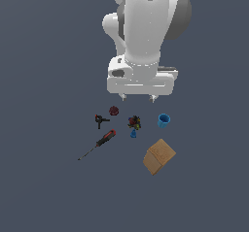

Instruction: Pick up a designated object from a clutter of objects.

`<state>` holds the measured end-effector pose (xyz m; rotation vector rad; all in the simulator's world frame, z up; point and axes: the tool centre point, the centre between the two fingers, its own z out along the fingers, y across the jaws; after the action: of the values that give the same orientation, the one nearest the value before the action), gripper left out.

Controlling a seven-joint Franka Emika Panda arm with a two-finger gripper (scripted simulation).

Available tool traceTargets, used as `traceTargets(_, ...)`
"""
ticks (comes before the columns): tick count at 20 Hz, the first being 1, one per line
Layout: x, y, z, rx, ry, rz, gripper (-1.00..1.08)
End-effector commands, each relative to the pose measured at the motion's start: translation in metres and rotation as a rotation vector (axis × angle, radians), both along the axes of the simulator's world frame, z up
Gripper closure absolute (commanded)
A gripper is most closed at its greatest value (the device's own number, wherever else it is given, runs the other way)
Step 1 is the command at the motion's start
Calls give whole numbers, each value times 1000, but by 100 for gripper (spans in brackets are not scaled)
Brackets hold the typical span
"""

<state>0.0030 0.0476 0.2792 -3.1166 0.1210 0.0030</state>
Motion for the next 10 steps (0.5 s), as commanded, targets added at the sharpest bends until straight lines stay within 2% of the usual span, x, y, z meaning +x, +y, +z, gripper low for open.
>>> traceTargets(1,0,13,-15,1,2,-34,-92)
traceTargets(10,-8,65,-73,-2,7,-175,-92)
